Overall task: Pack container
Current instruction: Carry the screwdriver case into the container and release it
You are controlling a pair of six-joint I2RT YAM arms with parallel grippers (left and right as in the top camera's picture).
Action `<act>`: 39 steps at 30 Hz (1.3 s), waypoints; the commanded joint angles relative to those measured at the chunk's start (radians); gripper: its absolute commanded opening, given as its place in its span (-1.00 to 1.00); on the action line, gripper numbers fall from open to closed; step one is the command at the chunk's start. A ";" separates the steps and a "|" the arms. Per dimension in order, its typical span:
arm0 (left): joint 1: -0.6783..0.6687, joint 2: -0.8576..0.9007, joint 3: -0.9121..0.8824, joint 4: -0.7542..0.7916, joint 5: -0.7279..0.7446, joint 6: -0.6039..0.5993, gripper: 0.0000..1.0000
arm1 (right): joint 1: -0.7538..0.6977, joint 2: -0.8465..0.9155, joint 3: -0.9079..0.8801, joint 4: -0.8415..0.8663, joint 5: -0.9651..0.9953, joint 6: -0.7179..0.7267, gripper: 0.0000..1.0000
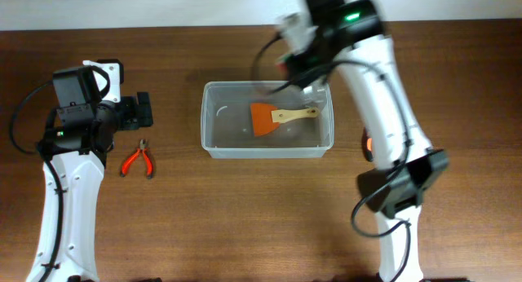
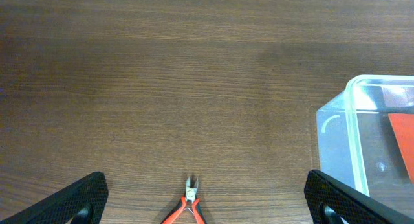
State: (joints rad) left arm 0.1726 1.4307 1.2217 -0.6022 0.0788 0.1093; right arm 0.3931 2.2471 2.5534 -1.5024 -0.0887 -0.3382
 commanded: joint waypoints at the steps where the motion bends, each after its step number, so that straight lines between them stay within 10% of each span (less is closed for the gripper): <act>1: 0.002 0.002 0.013 0.002 0.003 0.013 0.98 | 0.124 0.002 -0.029 0.050 -0.013 -0.224 -0.10; 13: 0.002 0.002 0.013 0.002 0.003 0.013 0.98 | 0.219 0.050 -0.457 0.524 -0.012 -0.549 0.04; 23: 0.002 0.002 0.013 0.002 0.003 0.013 0.98 | 0.209 0.050 -0.522 0.669 0.011 -0.538 0.84; 31: 0.002 0.002 0.013 0.002 0.004 0.013 0.98 | 0.159 -0.033 -0.369 0.437 0.467 -0.168 0.97; 39: 0.002 0.002 0.013 0.002 0.003 0.013 0.98 | -0.234 -0.143 -0.134 0.071 0.110 0.248 0.80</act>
State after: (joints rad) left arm 0.1726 1.4307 1.2217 -0.6022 0.0788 0.1093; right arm 0.3058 2.1662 2.3714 -1.3941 0.1825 -0.2798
